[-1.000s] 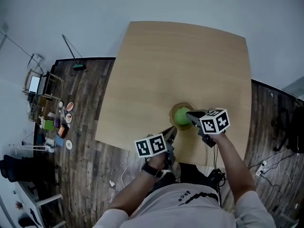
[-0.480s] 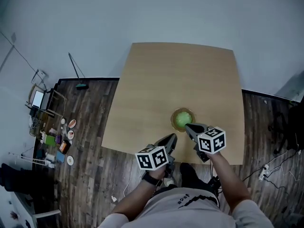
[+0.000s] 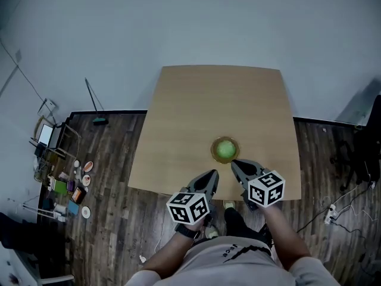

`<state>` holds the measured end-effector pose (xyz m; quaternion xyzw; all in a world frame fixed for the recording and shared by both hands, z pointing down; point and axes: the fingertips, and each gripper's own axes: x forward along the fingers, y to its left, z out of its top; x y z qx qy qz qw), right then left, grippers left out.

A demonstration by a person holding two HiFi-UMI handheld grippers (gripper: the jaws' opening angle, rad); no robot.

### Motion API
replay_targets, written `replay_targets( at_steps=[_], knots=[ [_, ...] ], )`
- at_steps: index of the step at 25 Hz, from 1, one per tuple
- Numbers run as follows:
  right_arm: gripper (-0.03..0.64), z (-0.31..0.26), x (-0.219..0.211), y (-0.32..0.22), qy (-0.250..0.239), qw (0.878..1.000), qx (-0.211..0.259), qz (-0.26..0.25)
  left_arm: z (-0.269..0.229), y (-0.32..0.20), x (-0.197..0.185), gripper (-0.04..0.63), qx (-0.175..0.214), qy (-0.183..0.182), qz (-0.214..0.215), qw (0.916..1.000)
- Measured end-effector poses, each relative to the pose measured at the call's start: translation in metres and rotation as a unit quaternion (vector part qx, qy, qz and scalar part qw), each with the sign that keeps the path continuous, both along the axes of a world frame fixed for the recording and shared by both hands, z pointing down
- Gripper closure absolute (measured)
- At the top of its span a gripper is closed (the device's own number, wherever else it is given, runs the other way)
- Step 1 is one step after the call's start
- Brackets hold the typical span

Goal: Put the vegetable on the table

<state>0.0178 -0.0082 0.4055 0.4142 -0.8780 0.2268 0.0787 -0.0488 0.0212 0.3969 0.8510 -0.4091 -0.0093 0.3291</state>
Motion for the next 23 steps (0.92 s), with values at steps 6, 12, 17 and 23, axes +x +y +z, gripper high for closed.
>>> replay_targets(
  at_steps=[6,12,17,23],
  knots=[
    [0.603,-0.009,0.004,0.019,-0.004,0.999,0.028,0.019,-0.011,0.013,0.001,0.583,0.031,0.002,0.004,0.9995],
    [0.603,-0.016,0.006,0.03,-0.001,0.999,0.045,0.023,-0.016,0.019,0.001,0.583,0.042,-0.007,-0.001,0.9991],
    [0.603,-0.016,0.005,0.035,-0.001,0.999,0.046,0.024,-0.016,0.025,0.003,0.583,0.046,-0.016,0.001,0.9988],
    [0.603,-0.015,0.008,0.035,0.007,0.998,0.051,0.028,-0.016,0.023,0.006,0.583,0.047,-0.02,0.004,0.9987]
  ],
)
